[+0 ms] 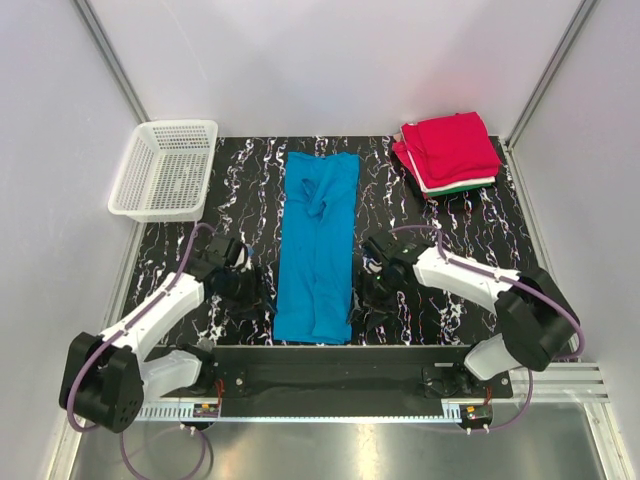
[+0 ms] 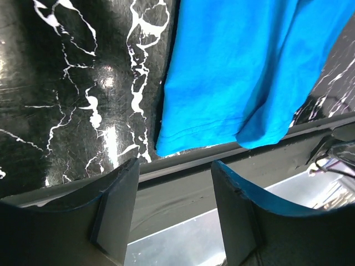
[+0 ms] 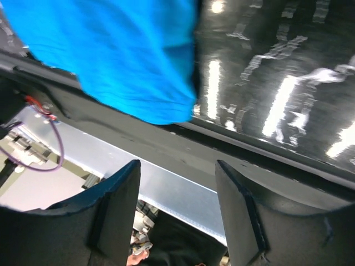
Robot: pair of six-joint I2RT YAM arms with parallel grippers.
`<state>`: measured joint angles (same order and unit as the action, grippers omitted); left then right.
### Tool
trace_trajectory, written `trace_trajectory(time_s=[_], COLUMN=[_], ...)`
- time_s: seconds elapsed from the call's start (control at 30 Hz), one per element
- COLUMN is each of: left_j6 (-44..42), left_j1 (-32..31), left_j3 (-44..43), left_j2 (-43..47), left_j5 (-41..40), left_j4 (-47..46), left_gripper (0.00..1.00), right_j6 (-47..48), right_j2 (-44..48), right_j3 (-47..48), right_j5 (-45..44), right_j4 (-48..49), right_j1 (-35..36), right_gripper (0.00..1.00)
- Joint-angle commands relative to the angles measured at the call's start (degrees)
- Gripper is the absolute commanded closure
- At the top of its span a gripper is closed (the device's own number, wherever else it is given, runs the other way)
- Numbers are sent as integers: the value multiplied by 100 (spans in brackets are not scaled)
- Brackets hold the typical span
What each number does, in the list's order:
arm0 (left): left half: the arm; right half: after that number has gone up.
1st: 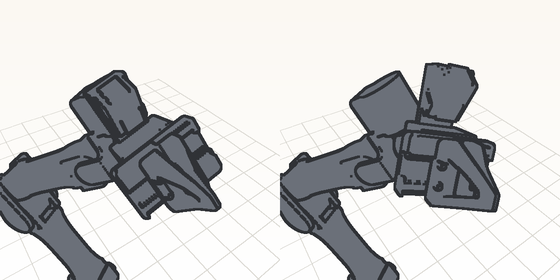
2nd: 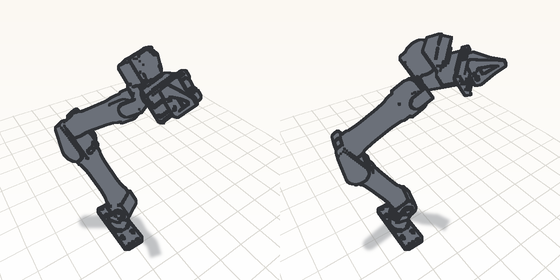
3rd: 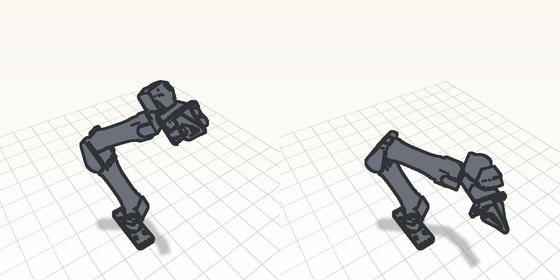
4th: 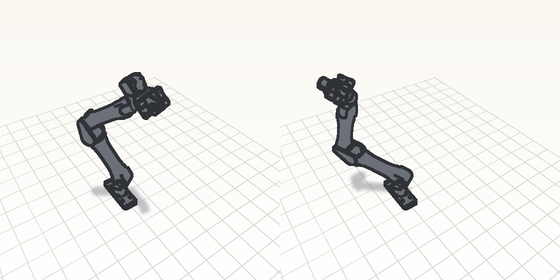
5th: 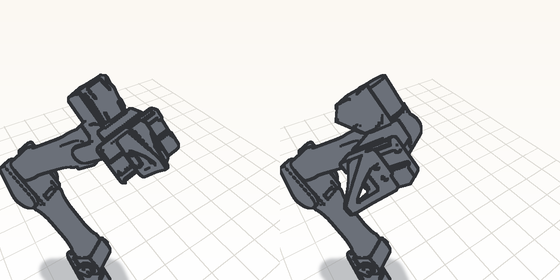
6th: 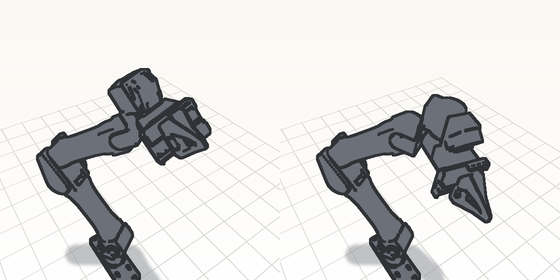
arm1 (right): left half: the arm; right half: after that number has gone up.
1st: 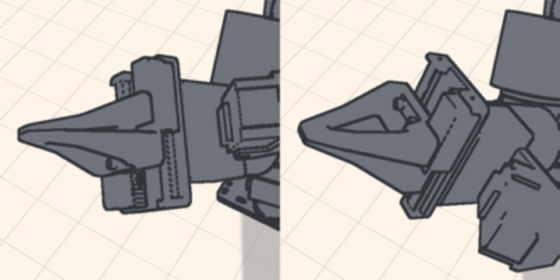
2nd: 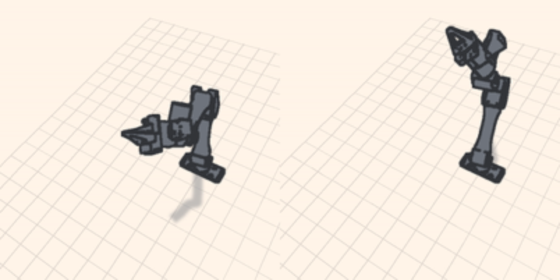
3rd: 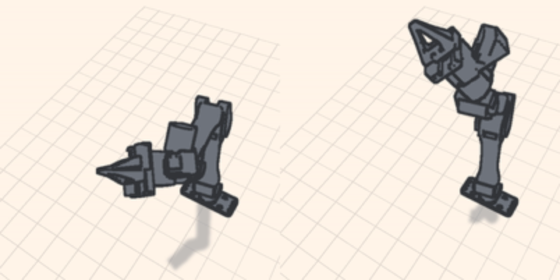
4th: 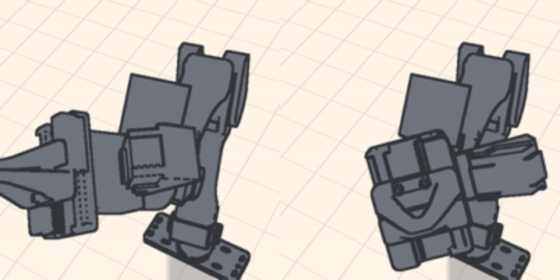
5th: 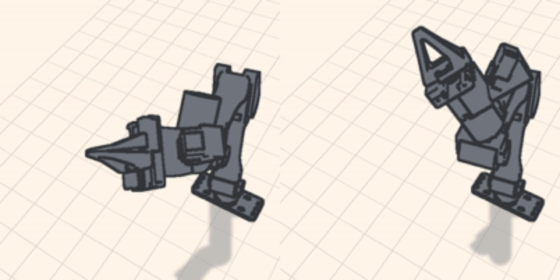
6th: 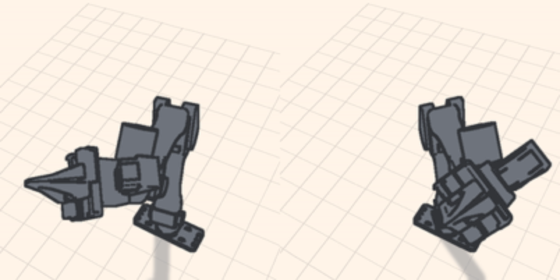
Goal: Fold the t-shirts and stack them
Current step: Fold the tshirt
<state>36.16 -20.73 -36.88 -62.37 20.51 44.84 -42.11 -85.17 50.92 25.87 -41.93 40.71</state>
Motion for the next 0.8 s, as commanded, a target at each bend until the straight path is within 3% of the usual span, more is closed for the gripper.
trace_trajectory(time_s=[0.0, 0.3, 0.77], left_j6=[-311, -30, 312], left_j1=[-10, -1, -63], left_j3=[-12, 172, 322], left_j2=[-231, -329, -513], left_j5=[653, 708, 322], left_j4=[-309, -274, -203], left_gripper=[40, 40, 40], right_j6=[-395, -377, -237], right_j2=[-209, -519, -667], right_j3=[-29, -178, -618], right_j5=[190, 94, -38], right_j4=[703, 1073, 1582], right_j1=[218, 640, 649], right_gripper=[36, 36, 35])
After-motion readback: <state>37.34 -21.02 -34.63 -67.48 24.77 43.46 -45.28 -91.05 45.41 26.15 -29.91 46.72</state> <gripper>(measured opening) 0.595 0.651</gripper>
